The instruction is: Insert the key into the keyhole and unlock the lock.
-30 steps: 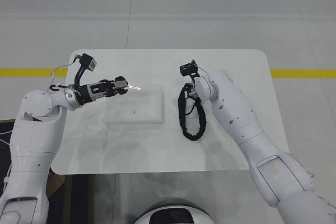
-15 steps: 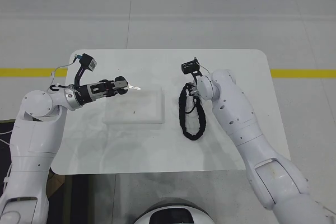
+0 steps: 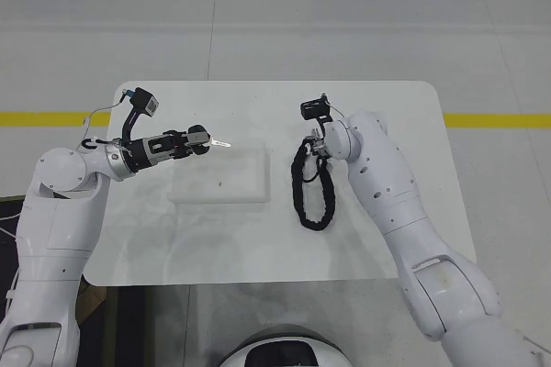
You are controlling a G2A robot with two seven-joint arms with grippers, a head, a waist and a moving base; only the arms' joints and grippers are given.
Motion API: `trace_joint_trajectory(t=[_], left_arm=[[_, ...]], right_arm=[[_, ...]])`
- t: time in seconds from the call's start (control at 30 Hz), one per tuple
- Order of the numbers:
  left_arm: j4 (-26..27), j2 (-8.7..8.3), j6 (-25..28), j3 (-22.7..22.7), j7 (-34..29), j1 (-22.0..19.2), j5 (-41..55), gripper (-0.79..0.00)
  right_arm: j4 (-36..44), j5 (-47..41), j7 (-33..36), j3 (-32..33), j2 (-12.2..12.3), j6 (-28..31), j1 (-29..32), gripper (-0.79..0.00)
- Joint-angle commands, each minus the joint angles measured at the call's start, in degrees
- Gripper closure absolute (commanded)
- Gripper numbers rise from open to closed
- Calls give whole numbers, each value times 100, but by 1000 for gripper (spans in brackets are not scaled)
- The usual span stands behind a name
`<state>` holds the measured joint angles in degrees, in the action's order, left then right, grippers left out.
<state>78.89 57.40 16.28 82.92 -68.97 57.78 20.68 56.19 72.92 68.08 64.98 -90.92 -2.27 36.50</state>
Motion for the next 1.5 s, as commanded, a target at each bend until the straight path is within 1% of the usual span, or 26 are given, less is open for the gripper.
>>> trace_joint_trajectory(t=[0.0,0.23,0.37,0.4,0.43,0.47,0.7,0.73,0.77,0.8,0.87,0.93,1.1,1.27,1.37,1.43,1.47], left_arm=[[0,0,0,0,0,0,0,0],[0,0,0,0,0,0,0,0],[0,0,0,0,0,0,0,0],[0,0,0,0,0,0,0,0],[0,0,0,0,0,0,0,0],[0,0,0,0,0,0,0,0],[0,0,0,0,0,0,0,0],[0,0,0,0,0,0,0,0],[0,0,0,0,0,0,0,0],[0,0,0,0,0,0,0,0],[0,0,0,0,0,0,0,0],[0,0,0,0,0,0,0,0],[0,0,0,0,0,0,0,0],[0,0,0,0,0,0,0,0],[0,0,0,0,0,0,0,0],[0,0,0,0,0,0,0,0],[0,0,0,0,0,0,0,0]], right_arm=[[316,-245,42,306,62,273,76,0],[1279,-1462,257,1270,445,1484,458,0],[1830,-2181,616,1767,593,2203,905,0],[2007,-2412,808,1847,612,2434,1058,0],[2252,-2665,1078,1964,649,2534,1241,0],[2350,-2673,1162,2005,667,2520,1300,0],[2350,-2673,1162,2005,667,2520,1300,0],[2551,-2879,1038,2010,676,2538,1683,0],[2762,-3317,1021,2073,688,2555,1958,0],[2860,-3819,1047,2195,708,2568,2079,0],[2838,-4573,1049,2431,763,2636,2135,0],[2611,-5614,1119,2622,811,2729,2093,0],[1840,-8189,1372,2752,959,2476,1875,0],[958,-10090,1766,2491,1049,2083,1565,0],[462,-10927,1992,2241,1054,1856,1374,0],[204,-11504,1992,1966,1046,1848,1265,0],[141,-11770,1992,1794,1050,1739,1218,0]])
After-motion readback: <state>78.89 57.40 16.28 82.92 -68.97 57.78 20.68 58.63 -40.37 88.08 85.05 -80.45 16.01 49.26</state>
